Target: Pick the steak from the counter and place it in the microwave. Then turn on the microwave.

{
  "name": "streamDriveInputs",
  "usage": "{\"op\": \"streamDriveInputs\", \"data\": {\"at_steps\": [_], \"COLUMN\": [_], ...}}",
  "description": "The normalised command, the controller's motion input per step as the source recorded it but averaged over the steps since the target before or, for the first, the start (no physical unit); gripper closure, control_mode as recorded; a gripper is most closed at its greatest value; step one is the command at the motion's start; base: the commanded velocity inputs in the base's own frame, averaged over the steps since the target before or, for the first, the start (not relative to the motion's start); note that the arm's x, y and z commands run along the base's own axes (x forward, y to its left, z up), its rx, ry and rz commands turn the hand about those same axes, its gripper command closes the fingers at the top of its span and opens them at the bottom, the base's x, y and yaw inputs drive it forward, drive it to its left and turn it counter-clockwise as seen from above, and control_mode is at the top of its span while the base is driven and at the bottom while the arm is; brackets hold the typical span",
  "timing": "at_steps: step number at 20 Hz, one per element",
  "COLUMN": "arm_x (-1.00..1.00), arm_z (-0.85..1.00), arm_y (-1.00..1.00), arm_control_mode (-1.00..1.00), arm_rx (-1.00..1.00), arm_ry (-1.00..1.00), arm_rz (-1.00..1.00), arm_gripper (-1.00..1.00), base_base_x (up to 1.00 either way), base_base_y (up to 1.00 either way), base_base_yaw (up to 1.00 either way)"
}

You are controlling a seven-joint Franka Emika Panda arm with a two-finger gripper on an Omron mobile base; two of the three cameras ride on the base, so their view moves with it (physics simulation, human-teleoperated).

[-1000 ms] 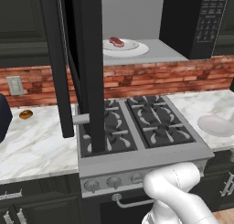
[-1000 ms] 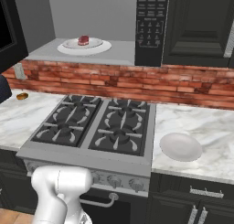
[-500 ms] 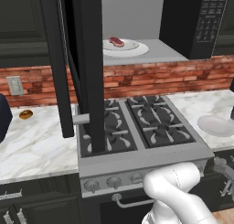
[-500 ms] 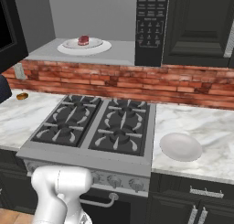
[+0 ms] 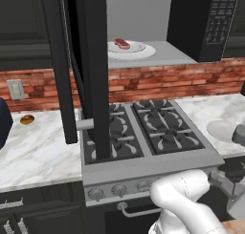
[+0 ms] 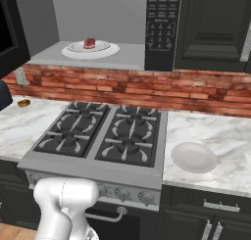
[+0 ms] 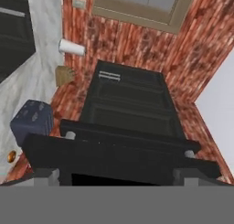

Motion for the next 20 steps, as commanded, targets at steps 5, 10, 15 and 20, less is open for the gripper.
{"op": "streamDriveInputs", "data": {"at_steps": [5,10,15,20], "arm_x": [-0.25,-0.03,0.06,0.17], "arm_z": [0.00,-0.01,-0.01,-0.04], "arm_y": [0.26,0.28,0.18,0.17], "arm_control_mode": [-1.00,-1.00,-1.00,-1.00], "arm_rx": [0.00,0.00,0.00,0.00], "arm_ry": [-0.19,-0.04,0.00,0.00], "arm_rz": [-0.08,-0.14,-0.15,-0.14], "arm_gripper": [-1.00,-1.00,-1.00,-1.00], "base_base_x": [0.00,0.00,0.00,0.00], "base_base_y": [0.00,0.00,0.00,0.00], "base_base_yaw": [0.00,0.00,0.00,0.00]}}
